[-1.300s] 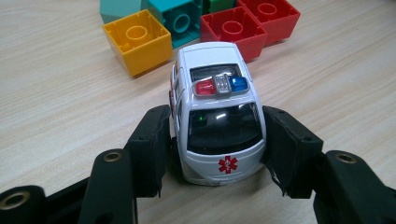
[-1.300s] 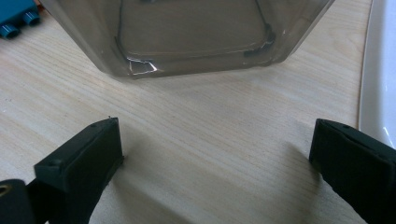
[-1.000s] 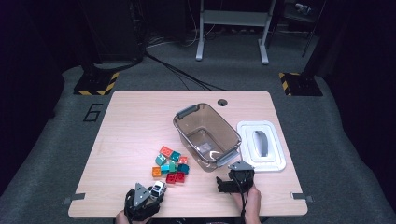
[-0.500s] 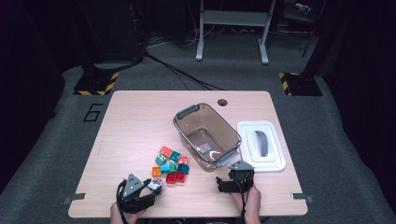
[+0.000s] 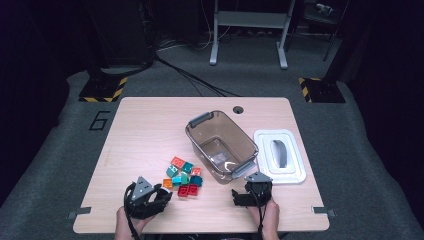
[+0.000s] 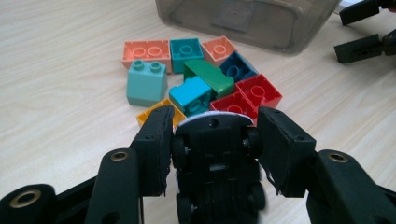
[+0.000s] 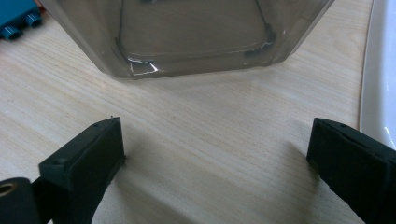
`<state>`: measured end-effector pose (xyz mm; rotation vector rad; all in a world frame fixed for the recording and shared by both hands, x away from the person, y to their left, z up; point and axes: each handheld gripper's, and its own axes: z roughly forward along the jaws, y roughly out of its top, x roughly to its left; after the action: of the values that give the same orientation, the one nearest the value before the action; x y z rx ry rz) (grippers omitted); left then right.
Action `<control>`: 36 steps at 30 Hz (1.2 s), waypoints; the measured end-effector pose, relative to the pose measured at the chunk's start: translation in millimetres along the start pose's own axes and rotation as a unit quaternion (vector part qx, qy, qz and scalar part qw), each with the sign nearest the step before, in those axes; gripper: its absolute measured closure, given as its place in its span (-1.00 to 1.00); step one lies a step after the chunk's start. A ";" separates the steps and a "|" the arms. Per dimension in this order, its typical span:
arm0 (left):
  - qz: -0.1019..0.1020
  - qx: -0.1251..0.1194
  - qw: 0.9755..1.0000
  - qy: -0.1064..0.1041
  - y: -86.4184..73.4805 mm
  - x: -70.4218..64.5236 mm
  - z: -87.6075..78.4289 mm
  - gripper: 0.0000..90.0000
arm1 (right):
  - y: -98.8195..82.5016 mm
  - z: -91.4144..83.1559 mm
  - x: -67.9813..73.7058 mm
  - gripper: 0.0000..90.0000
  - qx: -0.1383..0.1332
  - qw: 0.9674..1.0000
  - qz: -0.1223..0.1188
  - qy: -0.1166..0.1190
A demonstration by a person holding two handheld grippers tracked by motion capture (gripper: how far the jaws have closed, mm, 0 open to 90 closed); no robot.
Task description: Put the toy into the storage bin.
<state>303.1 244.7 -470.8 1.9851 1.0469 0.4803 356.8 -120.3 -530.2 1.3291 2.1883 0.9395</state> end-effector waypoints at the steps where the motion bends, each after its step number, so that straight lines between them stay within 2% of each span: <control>1: 0.003 0.000 1.000 0.000 2.4 1.6 -0.3 0.06 | 0.0 -0.1 0.0 -0.92 0.000 1.000 0.000 0.000; 6: 0.007 -0.001 1.000 0.004 14.1 10.2 0.2 0.06 | 0.0 -0.1 -0.1 -0.92 0.000 1.000 0.000 0.001; 10: 0.006 0.002 1.000 -0.002 21.6 16.7 2.3 0.06 | 0.0 -0.1 0.0 -0.92 0.000 1.000 0.000 0.001; 17: 0.007 -0.006 1.000 -0.002 33.6 21.9 1.3 0.06 | 0.0 -0.2 0.2 -0.92 0.000 1.000 0.000 0.003; 36: 0.033 -0.017 0.999 0.009 81.0 40.2 2.9 0.06 | 0.1 -0.1 0.0 -0.93 0.002 1.000 0.000 0.006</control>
<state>368.7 250.3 -408.8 1.9930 0.9815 0.5491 356.9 -120.3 -530.1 1.3277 2.2002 0.9465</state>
